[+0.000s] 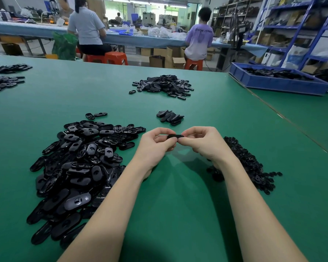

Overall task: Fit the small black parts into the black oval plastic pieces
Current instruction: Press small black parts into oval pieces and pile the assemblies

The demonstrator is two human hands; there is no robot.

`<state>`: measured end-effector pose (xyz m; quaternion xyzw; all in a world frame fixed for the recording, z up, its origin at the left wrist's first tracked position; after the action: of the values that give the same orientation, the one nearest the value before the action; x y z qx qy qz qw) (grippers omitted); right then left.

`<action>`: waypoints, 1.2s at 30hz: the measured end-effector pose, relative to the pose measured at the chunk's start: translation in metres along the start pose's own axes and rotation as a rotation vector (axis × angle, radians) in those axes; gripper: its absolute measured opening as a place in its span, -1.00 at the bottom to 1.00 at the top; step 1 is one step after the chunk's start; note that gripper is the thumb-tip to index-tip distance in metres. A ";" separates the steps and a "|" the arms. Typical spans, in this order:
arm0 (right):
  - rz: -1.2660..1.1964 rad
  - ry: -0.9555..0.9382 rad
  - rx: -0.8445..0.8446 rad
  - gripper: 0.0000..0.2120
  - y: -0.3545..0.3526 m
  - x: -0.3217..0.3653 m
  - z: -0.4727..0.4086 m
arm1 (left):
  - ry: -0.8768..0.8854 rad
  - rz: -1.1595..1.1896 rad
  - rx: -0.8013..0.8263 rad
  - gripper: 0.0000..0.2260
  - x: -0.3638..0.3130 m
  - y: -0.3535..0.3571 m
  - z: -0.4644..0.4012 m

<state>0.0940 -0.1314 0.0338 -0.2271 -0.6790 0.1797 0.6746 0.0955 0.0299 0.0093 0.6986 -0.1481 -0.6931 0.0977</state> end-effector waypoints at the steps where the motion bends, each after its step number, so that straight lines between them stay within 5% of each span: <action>1: -0.002 -0.007 -0.006 -0.89 0.000 0.000 0.000 | 0.003 0.002 -0.001 -0.87 0.000 0.000 0.000; 24: 0.004 0.057 -0.064 -0.85 0.005 -0.009 -0.002 | 0.042 -0.117 -0.076 -0.87 0.003 -0.005 -0.003; 27: -0.140 0.052 -0.037 -0.83 0.008 -0.006 -0.002 | 0.067 -0.089 -0.010 -0.88 -0.005 -0.003 -0.004; 36: -0.245 0.143 -0.125 -0.91 0.017 -0.018 -0.003 | 0.385 -0.682 -0.064 -0.88 -0.036 -0.009 -0.002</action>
<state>0.0974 -0.1278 0.0095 -0.1963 -0.6619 0.0365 0.7225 0.0979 0.0501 0.0402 0.8217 0.1351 -0.5463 -0.0904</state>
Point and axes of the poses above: each hand's wrist, its own z-axis away from the middle knuckle, its own y-axis out of the palm, x = y × z, the point moved 10 cm from there along -z, towards the middle knuckle, and after that the axes turned 13 degrees about z, right-handed, at the moved point
